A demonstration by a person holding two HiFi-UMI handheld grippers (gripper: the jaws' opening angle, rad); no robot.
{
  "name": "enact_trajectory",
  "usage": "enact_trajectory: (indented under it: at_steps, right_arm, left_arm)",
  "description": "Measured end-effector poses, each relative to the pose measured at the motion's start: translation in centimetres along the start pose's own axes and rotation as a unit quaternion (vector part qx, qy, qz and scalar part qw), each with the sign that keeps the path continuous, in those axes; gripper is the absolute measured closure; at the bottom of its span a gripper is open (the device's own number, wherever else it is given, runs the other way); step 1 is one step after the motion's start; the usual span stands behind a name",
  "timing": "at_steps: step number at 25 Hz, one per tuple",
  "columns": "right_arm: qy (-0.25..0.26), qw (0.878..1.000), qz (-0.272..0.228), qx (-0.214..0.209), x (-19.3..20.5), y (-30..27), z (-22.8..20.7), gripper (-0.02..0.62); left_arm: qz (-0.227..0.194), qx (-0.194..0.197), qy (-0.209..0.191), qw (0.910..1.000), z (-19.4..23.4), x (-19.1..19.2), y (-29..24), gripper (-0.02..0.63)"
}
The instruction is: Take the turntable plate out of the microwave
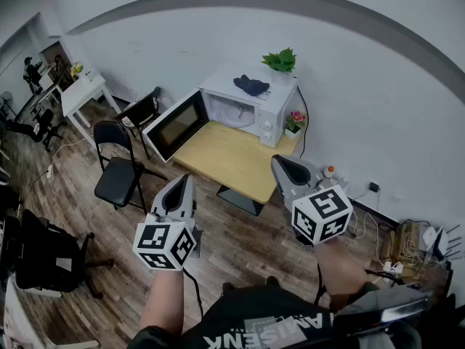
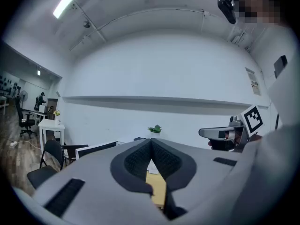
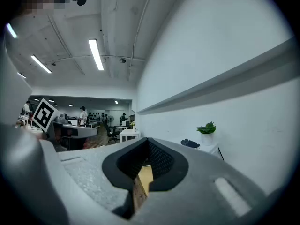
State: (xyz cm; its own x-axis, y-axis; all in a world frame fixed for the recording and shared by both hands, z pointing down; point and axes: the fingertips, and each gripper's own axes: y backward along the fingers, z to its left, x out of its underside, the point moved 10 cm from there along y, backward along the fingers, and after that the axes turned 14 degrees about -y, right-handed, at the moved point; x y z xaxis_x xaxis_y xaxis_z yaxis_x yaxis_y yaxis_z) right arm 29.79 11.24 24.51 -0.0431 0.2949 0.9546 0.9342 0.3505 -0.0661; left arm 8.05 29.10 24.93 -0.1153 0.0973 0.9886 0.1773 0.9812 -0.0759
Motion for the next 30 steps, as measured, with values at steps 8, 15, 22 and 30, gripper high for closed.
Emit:
enact_trajectory:
  at_steps: [8, 15, 22, 30]
  right_arm:
    - [0.001, 1.0, -0.001, 0.004, -0.1, 0.0, 0.1, 0.591]
    - [-0.02, 1.0, -0.02, -0.002, 0.1, -0.1, 0.2, 0.591]
    - [-0.02, 1.0, -0.024, -0.002, 0.3, -0.8, 1.4, 0.591]
    - [-0.013, 1.0, -0.023, 0.005, 1.0, -2.3, 3.6, 0.591]
  left_arm:
    - [-0.002, -0.004, 0.009, 0.9999, 0.2, 0.3, 0.2, 0.606]
    - [-0.006, -0.005, 0.012, 0.9999, 0.7, 0.2, 0.6, 0.606]
    - [-0.01, -0.005, 0.019, 0.9997, 2.1, 0.5, 1.1, 0.606]
    - [-0.018, 0.003, 0.011, 0.9998, 4.6, 1.0, 1.9, 0.605]
